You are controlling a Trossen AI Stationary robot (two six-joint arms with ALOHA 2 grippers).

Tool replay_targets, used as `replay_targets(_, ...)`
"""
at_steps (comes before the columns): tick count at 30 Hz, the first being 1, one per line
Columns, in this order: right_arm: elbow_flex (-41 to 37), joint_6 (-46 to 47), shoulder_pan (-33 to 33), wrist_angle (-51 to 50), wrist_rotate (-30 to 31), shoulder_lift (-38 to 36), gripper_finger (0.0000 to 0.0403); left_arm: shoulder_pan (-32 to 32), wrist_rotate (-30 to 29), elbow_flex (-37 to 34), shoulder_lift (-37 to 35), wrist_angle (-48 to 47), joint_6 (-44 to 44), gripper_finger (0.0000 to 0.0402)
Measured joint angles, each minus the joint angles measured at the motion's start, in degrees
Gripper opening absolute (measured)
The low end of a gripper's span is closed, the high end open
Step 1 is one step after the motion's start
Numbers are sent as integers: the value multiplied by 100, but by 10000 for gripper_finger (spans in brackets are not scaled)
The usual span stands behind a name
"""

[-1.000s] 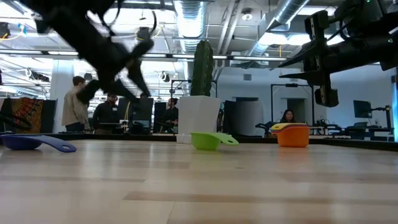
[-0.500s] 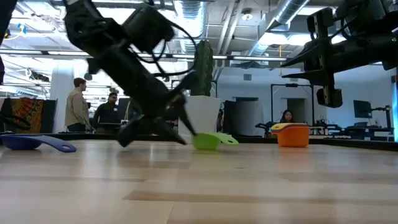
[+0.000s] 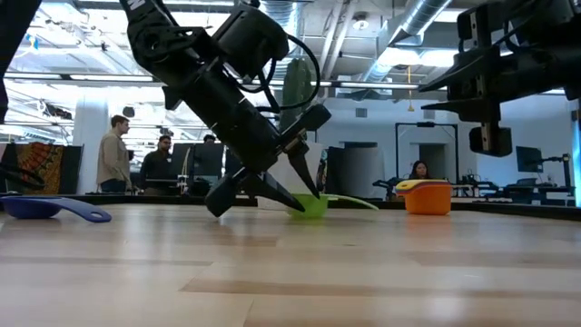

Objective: Nest measuring cups in basket
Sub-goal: Stack the green measuring cup on top of the yellow measuring cup

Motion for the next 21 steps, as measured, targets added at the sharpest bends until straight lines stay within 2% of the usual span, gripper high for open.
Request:
replay_targets(9,0,20,-32,-857,39,0,113,-11,-22,-2,-23,-29,-173,106)
replay_targets(13,0,17,-13,-844,39,0,113,7,-28,-4,-138,-247,-198,106)
replay_targets(21,0,-38,-17,-846,115,0,113,52,-459,-4,-737,-1670,-131,106)
